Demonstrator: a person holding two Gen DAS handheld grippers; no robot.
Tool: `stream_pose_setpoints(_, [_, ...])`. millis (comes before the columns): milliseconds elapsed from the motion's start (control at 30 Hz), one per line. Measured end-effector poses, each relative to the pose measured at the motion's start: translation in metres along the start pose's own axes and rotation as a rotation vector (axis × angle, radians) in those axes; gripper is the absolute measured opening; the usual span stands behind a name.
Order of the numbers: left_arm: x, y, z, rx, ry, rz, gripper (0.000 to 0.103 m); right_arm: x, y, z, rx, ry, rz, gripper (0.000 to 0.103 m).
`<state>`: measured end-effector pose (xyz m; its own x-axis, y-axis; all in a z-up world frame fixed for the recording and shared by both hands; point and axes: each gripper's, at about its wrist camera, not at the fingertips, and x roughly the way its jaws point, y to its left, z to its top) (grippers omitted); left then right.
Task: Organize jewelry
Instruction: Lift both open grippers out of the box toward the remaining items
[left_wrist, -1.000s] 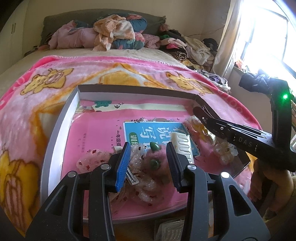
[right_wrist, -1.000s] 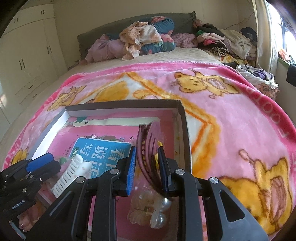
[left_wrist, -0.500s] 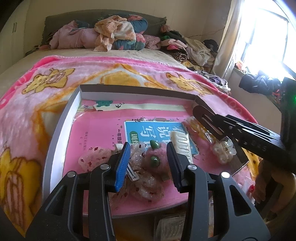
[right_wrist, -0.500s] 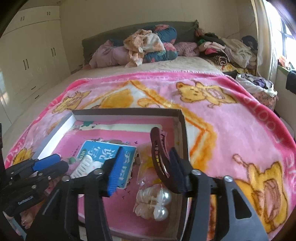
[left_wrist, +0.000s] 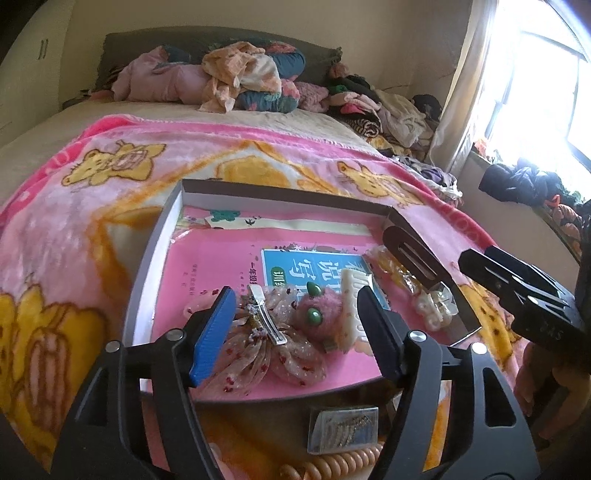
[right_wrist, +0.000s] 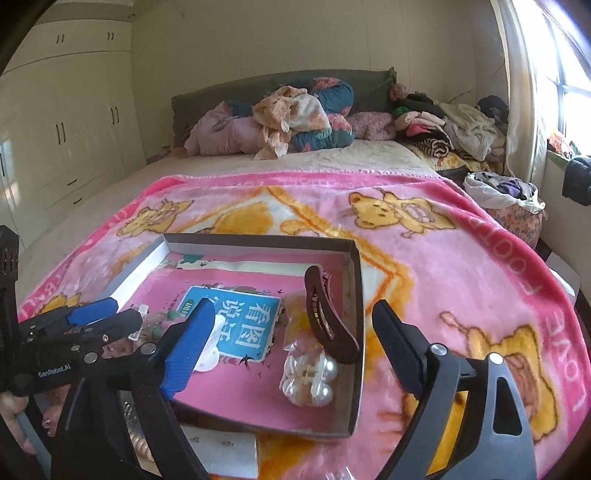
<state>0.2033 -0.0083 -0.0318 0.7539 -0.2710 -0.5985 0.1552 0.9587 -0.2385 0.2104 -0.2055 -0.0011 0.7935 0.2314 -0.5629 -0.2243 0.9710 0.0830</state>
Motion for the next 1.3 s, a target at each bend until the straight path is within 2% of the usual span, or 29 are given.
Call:
stream_pose_setpoints(133, [-0.012,0.003,0.001,-0.012,-0.022,-0.004,0.074,-0.01,0.001,-0.002,-0.001,-0.01,0.003,0.085])
stream_pose_setpoints(433, [-0.034,0.004,-0.001,-0.017,-0.058,0.007,0.089,-0.034,0.003,-0.009,-0.002,-0.033,0.003,0.087])
stream_pose_setpoints(1000, [-0.066,-0.008,-0.014,0.012,-0.107,-0.013,0.091,-0.078,0.011,-0.026,-0.029,-0.075,-0.004,0.093])
stream_pose_setpoints(1300, [-0.074,-0.014,-0.025,0.038,-0.099,-0.013,0.091,-0.093,0.012,-0.04,-0.033,-0.072,-0.004,0.093])
